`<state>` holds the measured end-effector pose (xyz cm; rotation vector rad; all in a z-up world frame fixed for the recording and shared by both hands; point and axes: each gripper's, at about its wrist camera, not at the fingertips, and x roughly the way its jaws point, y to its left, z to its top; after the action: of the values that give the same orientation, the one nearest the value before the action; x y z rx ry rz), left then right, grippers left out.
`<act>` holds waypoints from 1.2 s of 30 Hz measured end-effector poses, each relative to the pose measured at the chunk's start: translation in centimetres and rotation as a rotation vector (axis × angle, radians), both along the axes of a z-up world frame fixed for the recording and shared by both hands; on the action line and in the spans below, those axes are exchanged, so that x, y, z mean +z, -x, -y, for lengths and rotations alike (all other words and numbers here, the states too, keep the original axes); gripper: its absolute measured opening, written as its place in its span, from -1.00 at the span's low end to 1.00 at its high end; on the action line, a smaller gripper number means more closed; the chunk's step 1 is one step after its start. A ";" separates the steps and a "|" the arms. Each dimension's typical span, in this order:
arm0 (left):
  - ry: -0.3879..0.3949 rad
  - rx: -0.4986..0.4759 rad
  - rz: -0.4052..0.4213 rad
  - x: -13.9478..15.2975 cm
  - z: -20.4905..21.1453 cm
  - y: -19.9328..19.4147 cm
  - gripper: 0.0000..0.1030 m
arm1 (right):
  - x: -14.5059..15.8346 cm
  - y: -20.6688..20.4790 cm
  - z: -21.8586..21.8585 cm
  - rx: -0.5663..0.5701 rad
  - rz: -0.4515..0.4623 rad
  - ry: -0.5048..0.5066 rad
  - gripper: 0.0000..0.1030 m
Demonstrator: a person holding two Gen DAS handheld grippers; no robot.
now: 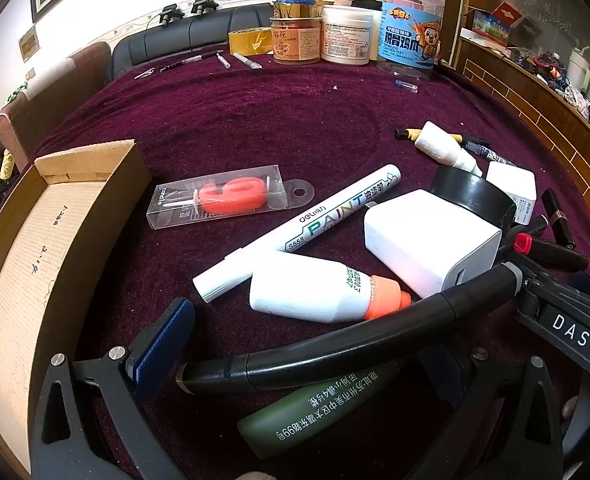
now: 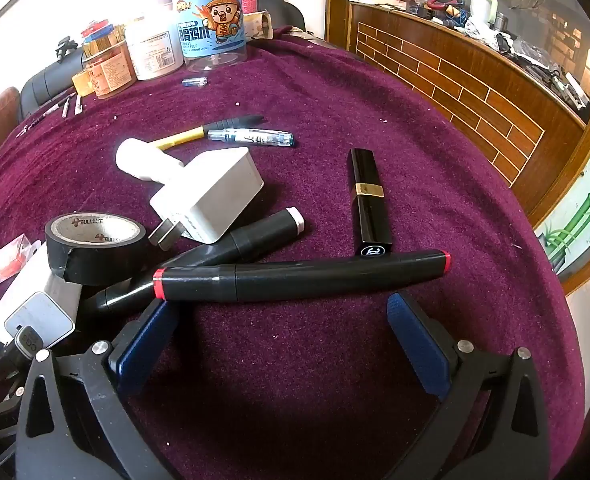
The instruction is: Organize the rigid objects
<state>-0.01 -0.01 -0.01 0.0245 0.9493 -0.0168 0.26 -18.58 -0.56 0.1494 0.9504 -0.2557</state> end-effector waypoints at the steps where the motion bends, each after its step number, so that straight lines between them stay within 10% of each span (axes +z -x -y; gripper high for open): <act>1: -0.001 0.004 0.000 0.0 0.0 0.0 0.97 | 0.0 -0.1 0.0 0.009 -0.001 0.001 1.00; 11: 0.006 -0.022 -0.046 0.1 -0.1 0.2 0.97 | 0.7 1.8 2.8 0.116 0.021 -0.234 1.00; 21: -0.004 -0.010 -0.036 0.1 0.1 1.2 0.98 | 1.1 2.0 0.2 0.226 -0.186 -0.031 1.00; 29: -0.009 0.038 -0.032 0.1 0.6 1.3 0.98 | 12.1 9.3 3.2 0.092 0.528 0.020 1.00; 36: 0.009 0.005 -0.058 0.0 0.0 1.2 0.97 | 8.4 3.6 4.9 -0.050 0.428 0.070 1.00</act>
<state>-1.18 -0.01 0.02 0.0135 1.0068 -0.0176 -3.30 -23.51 7.80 0.1559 0.5130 -0.2892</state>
